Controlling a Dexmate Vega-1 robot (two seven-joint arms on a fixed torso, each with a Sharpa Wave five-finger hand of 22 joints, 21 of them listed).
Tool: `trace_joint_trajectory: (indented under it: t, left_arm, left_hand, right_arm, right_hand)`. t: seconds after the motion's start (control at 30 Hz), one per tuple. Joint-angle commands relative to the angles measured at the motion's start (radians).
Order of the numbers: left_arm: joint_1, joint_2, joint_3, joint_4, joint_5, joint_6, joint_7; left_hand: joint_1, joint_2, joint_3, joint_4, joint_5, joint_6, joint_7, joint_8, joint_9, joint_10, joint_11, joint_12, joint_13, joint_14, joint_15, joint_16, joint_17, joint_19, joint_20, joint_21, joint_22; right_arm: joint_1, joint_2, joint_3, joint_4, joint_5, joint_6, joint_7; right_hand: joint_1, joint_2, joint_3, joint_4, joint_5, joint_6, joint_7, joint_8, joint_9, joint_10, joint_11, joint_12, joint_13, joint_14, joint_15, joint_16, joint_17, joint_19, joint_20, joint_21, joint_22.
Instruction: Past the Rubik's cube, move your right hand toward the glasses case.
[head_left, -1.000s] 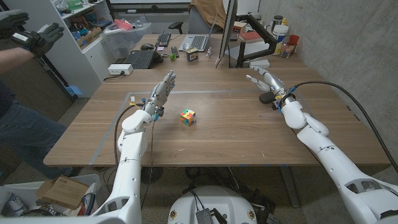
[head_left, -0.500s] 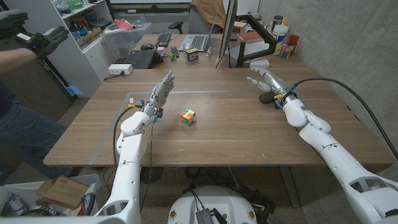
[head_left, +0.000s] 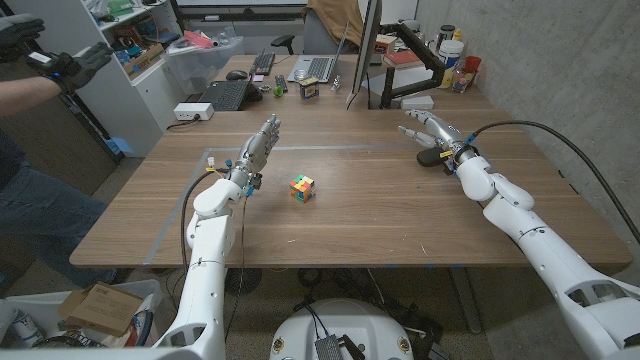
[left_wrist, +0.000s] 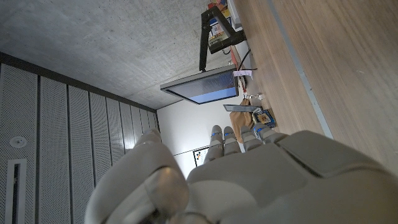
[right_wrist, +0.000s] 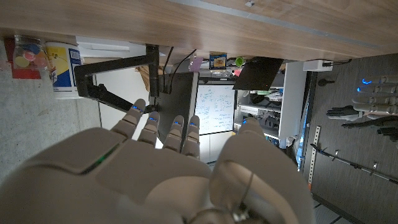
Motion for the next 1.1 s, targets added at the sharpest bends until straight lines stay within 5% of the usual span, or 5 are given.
trace_joint_trajectory:
  t: [0.03, 0.47, 1.1]
  left_arm:
    - [-0.002, 0.003, 0.006, -0.001, 0.001, 0.001, 0.002]
    - [-0.003, 0.002, 0.006, 0.007, 0.001, -0.008, 0.002]
    - [0.002, -0.001, 0.004, 0.008, -0.003, -0.010, 0.001]
  left_hand:
    - [0.002, 0.006, -0.004, 0.001, -0.003, 0.006, 0.007, 0.004, 0.005, -0.003, -0.003, 0.002, 0.002, -0.007, 0.004, 0.002, 0.002, -0.003, 0.002, 0.000, 0.005]
    - [0.002, 0.007, -0.005, 0.000, -0.004, 0.010, 0.006, 0.005, 0.005, -0.003, -0.004, 0.002, 0.002, -0.007, 0.003, 0.002, 0.002, -0.005, 0.005, -0.001, 0.005]
    - [0.004, 0.009, -0.006, 0.000, -0.005, 0.016, 0.006, 0.006, 0.005, -0.003, -0.006, 0.003, 0.002, -0.007, 0.003, 0.002, 0.002, -0.005, 0.009, 0.000, 0.005]
  right_arm:
    - [0.004, -0.019, -0.017, -0.020, -0.030, -0.055, 0.017]
    - [0.009, -0.034, -0.034, -0.038, -0.055, -0.107, 0.044]
    - [0.014, -0.053, -0.063, -0.070, -0.102, -0.178, 0.090]
  right_hand:
    - [0.001, -0.009, -0.001, -0.007, 0.004, -0.007, 0.001, 0.002, 0.004, -0.012, 0.004, 0.000, 0.005, -0.019, 0.009, 0.000, 0.004, -0.022, 0.018, -0.015, 0.003]
    - [-0.006, -0.016, -0.008, -0.010, 0.004, -0.030, 0.005, -0.001, 0.004, -0.045, 0.032, -0.001, 0.006, -0.065, 0.017, -0.002, 0.004, -0.091, 0.061, -0.061, 0.004]
    - [-0.007, -0.026, -0.014, -0.016, 0.006, -0.062, 0.011, -0.005, 0.005, -0.081, 0.055, -0.003, 0.006, -0.089, 0.023, 0.000, 0.003, -0.095, 0.091, -0.077, 0.005]
